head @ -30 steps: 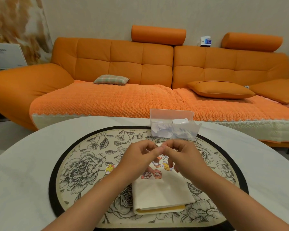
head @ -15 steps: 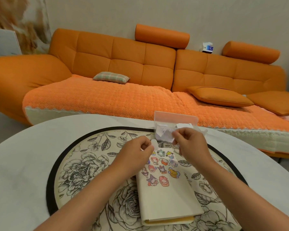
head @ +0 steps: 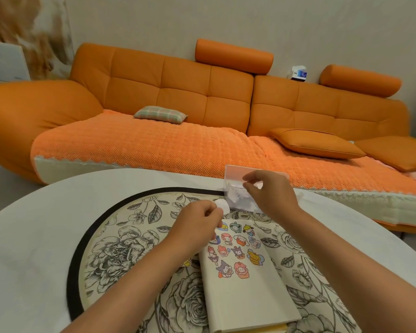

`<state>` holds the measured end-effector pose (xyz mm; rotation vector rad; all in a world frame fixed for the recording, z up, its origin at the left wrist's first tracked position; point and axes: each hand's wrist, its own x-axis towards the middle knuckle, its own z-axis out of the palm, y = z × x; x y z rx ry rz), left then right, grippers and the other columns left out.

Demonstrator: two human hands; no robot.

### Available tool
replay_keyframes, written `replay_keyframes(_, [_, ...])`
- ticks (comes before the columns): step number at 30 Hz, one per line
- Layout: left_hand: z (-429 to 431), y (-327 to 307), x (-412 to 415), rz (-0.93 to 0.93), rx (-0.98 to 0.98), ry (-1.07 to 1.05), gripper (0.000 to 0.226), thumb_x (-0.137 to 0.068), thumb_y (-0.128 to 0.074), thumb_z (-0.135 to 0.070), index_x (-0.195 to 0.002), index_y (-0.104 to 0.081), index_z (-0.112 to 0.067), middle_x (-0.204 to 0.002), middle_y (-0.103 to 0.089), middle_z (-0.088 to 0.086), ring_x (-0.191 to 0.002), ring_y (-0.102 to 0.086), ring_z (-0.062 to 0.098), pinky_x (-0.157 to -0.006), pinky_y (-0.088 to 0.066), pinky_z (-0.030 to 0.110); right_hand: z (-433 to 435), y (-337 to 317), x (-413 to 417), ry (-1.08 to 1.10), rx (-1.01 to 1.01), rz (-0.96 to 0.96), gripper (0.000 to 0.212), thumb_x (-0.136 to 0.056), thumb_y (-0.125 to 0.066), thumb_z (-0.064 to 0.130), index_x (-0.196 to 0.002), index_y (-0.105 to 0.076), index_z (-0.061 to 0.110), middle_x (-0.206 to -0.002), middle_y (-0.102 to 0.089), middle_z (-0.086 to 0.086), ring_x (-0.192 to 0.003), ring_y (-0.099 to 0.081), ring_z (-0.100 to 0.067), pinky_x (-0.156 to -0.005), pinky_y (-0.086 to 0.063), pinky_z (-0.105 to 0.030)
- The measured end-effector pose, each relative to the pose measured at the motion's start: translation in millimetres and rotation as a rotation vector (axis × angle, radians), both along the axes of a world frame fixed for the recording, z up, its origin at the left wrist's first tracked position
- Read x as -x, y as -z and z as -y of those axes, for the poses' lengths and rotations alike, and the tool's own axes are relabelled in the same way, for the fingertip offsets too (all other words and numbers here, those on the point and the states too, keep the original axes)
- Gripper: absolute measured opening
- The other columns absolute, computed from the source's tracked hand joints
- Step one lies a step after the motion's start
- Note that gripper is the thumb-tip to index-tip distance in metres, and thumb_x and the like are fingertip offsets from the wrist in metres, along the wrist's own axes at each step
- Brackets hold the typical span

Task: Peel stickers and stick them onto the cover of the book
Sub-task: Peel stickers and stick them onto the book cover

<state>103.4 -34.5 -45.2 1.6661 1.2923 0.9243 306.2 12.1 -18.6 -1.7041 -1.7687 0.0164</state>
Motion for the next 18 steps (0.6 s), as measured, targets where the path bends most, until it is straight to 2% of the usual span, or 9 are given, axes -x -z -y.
replay_keyframes(2, [2.0,-2.1,-2.7,0.034,0.023,0.000,0.028,-0.096,-0.054,-0.021,-0.072,-0.065,-0.011,-0.059,-0.065,0.001,-0.046,-0.057,0.006,-0.052,-0.045,0.023,23.3,0.3,6.4,-0.102,-0.026,-0.025,0.012,-0.093,-0.069,0.026,-0.102,-0.071,0.032,-0.098,-0.067,0.021,-0.074,-0.057,0.004,-0.072,-0.050,-0.024])
replay_keyframes(4, [5.4,-3.7,-5.8,0.067,0.042,-0.001,0.029,-0.094,-0.055,-0.021,-0.067,-0.064,-0.012,-0.072,-0.069,0.016,-0.052,-0.060,0.013,-0.055,-0.047,0.028,49.5,0.6,11.7,-0.206,-0.028,-0.021,0.010,-0.091,-0.069,0.027,-0.096,-0.068,0.036,-0.098,-0.065,0.021,-0.065,-0.055,0.002,-0.064,-0.045,-0.019])
replay_keyframes(5, [7.5,-4.7,-7.5,0.079,0.055,0.002,0.030,-0.093,-0.056,-0.021,-0.065,-0.064,-0.013,-0.072,-0.069,0.018,-0.054,-0.060,0.016,-0.056,-0.047,0.030,61.5,1.3,13.2,-0.253,-0.023,-0.009,0.011,-0.090,-0.069,0.028,-0.094,-0.065,0.037,-0.098,-0.063,0.021,-0.063,-0.055,0.000,-0.061,-0.043,-0.018])
replay_keyframes(8, [15.2,-7.8,-12.7,0.092,0.112,0.034,0.032,-0.091,-0.055,-0.018,-0.059,-0.060,-0.014,-0.057,-0.061,0.010,-0.050,-0.056,0.018,-0.055,-0.045,0.031,87.9,9.3,11.3,-0.308,-0.041,0.097,0.016,-0.082,-0.073,0.036,-0.093,-0.062,0.041,-0.099,-0.060,0.024,-0.062,-0.055,-0.002,-0.057,-0.041,-0.017])
replay_keyframes(11, [22.9,-9.6,-18.9,0.080,0.173,0.075,0.035,-0.088,-0.053,-0.015,-0.053,-0.057,-0.016,-0.058,-0.058,0.012,-0.050,-0.051,0.023,-0.049,-0.041,0.027,97.9,21.2,6.4,-0.289,-0.128,0.231,0.019,-0.079,-0.078,0.039,-0.092,-0.063,0.039,-0.096,-0.060,0.022,-0.056,-0.045,0.002,-0.053,-0.035,-0.016])
replay_keyframes(13, [26.8,-9.2,-24.0,0.106,0.222,0.083,0.036,-0.088,-0.053,-0.012,-0.052,-0.057,-0.017,-0.059,-0.057,0.010,-0.052,-0.049,0.024,-0.046,-0.037,0.025,99.5,25.9,4.8,-0.272,-0.197,0.278,0.016,-0.080,-0.080,0.037,-0.088,-0.066,0.036,-0.093,-0.062,0.019,-0.056,-0.041,0.000,-0.049,-0.037,-0.019])
replay_keyframes(16, [31.4,-10.1,-30.5,0.163,0.285,0.084,0.029,-0.092,-0.052,-0.011,-0.063,-0.057,-0.011,-0.054,-0.055,0.001,-0.045,-0.050,0.018,-0.043,-0.036,0.023,99.5,30.7,3.1,-0.255,-0.298,0.290,0.011,-0.082,-0.078,0.031,-0.083,-0.068,0.032,-0.088,-0.064,0.016,-0.054,-0.048,-0.005,-0.044,-0.041,-0.024])
replay_keyframes(18, [31.8,-10.3,-33.4,0.254,0.369,0.092,0.027,-0.096,-0.053,-0.015,-0.070,-0.057,-0.009,-0.056,-0.055,0.000,-0.046,-0.050,0.018,-0.043,-0.036,0.024,99.9,31.5,2.3,-0.236,-0.325,0.266,0.011,-0.084,-0.077,0.028,-0.082,-0.067,0.031,-0.086,-0.063,0.015,-0.054,-0.045,-0.004,-0.044,-0.040,-0.023])
